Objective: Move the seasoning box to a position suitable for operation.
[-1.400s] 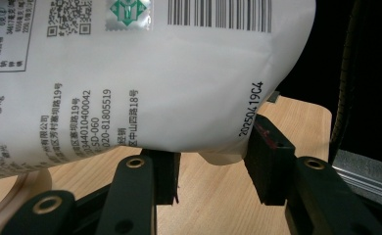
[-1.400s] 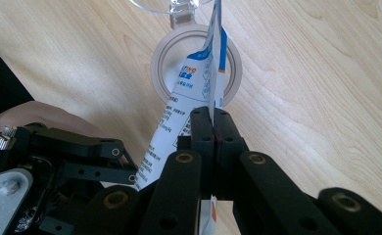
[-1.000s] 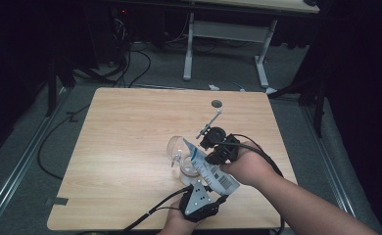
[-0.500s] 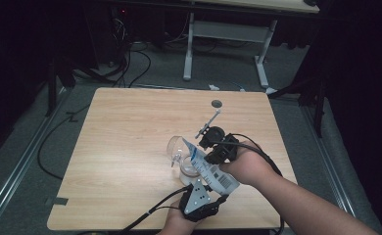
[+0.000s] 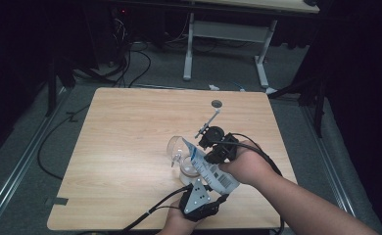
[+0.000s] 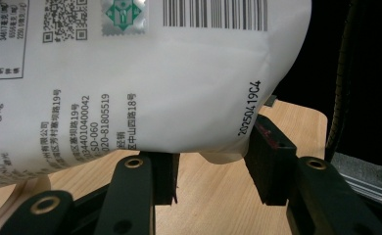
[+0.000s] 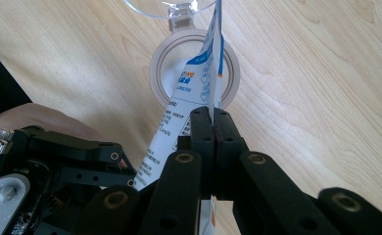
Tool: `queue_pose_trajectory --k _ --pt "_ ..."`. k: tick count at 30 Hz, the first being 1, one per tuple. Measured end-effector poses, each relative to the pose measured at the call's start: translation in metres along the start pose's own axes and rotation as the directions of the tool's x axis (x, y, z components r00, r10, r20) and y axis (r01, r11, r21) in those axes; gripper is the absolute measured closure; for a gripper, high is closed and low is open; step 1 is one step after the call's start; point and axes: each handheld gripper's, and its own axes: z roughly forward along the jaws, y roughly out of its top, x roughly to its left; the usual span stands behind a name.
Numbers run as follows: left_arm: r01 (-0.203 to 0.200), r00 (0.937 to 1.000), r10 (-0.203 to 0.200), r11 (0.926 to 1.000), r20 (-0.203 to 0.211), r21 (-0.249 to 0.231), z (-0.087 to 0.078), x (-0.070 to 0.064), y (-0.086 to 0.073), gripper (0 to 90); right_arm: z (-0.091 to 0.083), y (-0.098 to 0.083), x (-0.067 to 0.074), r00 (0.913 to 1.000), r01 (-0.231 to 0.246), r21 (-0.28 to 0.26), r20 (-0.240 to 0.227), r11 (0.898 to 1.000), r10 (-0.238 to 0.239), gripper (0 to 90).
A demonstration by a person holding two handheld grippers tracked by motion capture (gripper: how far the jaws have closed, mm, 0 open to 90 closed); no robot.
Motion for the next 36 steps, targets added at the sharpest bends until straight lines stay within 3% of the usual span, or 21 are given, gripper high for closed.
queue_pose_trajectory --k 36 --pt "-0.003 1.0000 0.003 1.0000 0.002 -0.006 -0.0012 -0.0004 0.0019 59.0 -0.0007 0.0020 0.0018 0.9999 0.009 0.002 0.005 1.000 -0.009 90.0"
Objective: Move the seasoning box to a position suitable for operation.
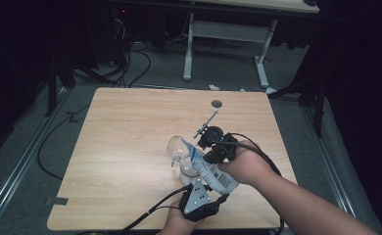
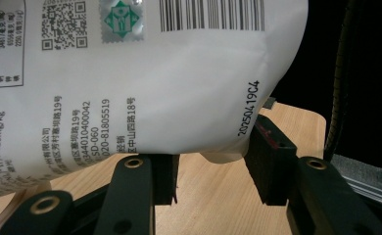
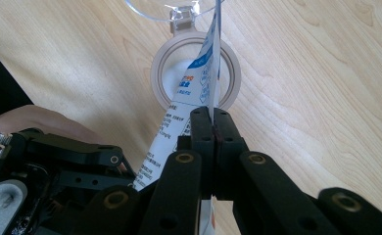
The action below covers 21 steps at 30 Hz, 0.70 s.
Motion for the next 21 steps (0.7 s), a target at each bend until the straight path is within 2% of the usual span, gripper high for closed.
queue_pose_trajectory --k 21 --pt "0.002 1.0000 -0.002 1.0000 -0.001 -0.004 -0.0006 0.0008 0.0016 59.0 -0.0004 0.0022 0.0007 1.0000 0.001 0.001 0.006 1.000 -0.001 90.0"
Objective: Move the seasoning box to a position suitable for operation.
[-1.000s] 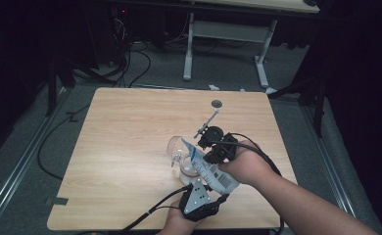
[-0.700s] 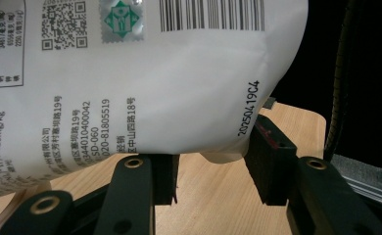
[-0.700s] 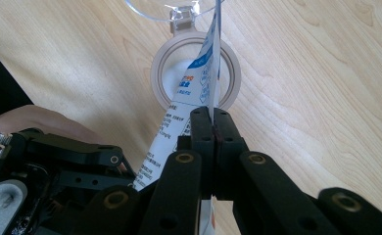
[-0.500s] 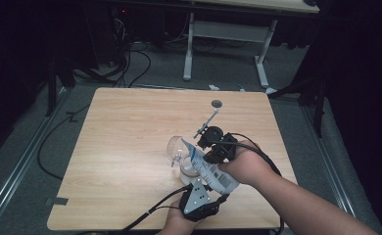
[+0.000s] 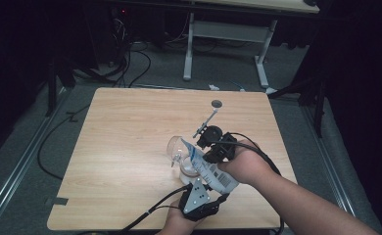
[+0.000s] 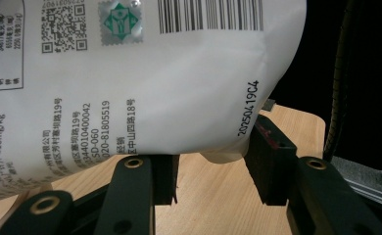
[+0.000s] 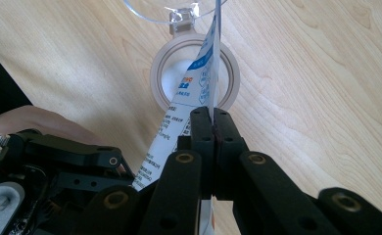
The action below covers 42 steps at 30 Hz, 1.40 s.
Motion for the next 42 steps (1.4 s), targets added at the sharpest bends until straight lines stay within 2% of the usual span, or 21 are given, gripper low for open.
queue_pose_trajectory --k 42 --pt "0.008 1.0000 -0.008 0.9999 0.004 -0.012 -0.0006 0.0003 0.0022 58.5 -0.0004 0.0026 0.0017 0.9999 0.007 -0.003 0.007 1.000 -0.007 89.9"
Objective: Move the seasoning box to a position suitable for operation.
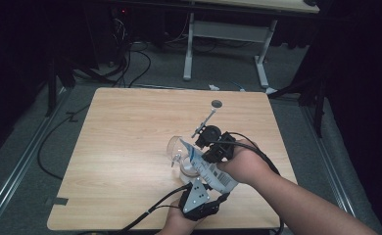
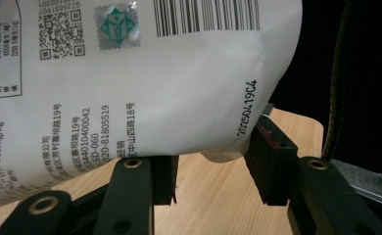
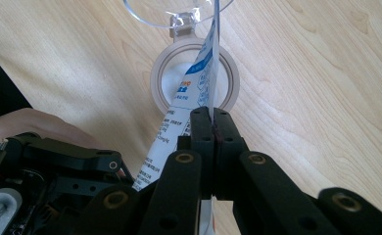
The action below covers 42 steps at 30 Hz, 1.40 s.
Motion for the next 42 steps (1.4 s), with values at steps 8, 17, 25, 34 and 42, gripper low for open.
queue_pose_trajectory --k 8,17,25,34,42 --pt "-0.002 1.0000 0.002 1.0000 -0.001 -0.001 -0.0001 -0.0001 0.0002 58.5 0.0001 0.0001 0.0002 1.0000 0.000 -0.002 -0.001 1.000 0.000 89.9" --pt "-0.004 1.0000 0.004 1.0000 0.000 -0.001 0.0000 -0.0005 0.0000 58.5 0.0000 -0.0002 0.0002 1.0000 -0.001 0.000 -0.003 1.000 0.001 90.0" --pt "-0.004 1.0000 0.004 1.0000 0.000 -0.003 -0.0001 -0.0003 0.0002 58.6 -0.0004 -0.0002 0.0002 1.0000 -0.003 -0.001 -0.003 1.000 0.003 89.9" --pt "-0.001 1.0000 0.001 1.0000 -0.003 -0.005 -0.0006 0.0005 0.0008 58.7 -0.0006 0.0006 -0.0010 0.9998 -0.018 -0.008 -0.010 1.000 0.018 89.8" --pt "-0.006 1.0000 0.006 1.0000 -0.002 -0.006 -0.0006 0.0002 0.0006 58.7 -0.0008 0.0011 0.0005 0.9998 -0.014 -0.002 -0.016 1.000 0.014 89.8"
